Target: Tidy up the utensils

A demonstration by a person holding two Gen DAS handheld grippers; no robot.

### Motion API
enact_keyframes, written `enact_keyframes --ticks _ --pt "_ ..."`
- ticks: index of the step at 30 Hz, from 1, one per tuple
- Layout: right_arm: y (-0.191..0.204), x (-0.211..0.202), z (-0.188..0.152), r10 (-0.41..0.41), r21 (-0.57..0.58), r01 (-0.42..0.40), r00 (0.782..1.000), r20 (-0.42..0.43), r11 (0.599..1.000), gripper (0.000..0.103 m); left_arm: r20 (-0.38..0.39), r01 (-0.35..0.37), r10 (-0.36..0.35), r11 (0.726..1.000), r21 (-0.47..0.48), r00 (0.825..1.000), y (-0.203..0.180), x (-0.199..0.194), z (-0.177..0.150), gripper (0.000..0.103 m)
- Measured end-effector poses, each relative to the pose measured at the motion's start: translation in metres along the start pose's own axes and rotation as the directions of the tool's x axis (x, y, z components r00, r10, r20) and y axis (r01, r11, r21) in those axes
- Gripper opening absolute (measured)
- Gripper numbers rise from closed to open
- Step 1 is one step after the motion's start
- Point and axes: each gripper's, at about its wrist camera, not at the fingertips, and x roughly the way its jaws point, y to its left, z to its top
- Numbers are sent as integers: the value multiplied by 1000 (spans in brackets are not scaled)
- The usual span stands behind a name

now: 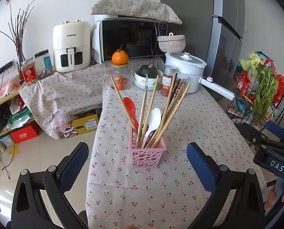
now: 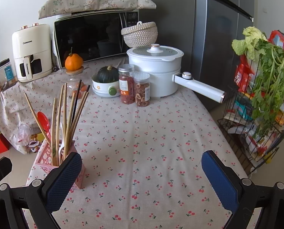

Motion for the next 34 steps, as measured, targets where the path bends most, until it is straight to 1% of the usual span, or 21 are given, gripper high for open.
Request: enact_keyframes --ticks 21,34 --pt "-1 1 -1 0 1 0 1000 -2 1000 103 -1 -5 5 1000 -2 1000 -3 1 -2 103" --pt "-4 2 -1 1 4 -1 1000 -5 1000 103 -14 10 -11 1000 -4 1000 -3 2 -5 103"
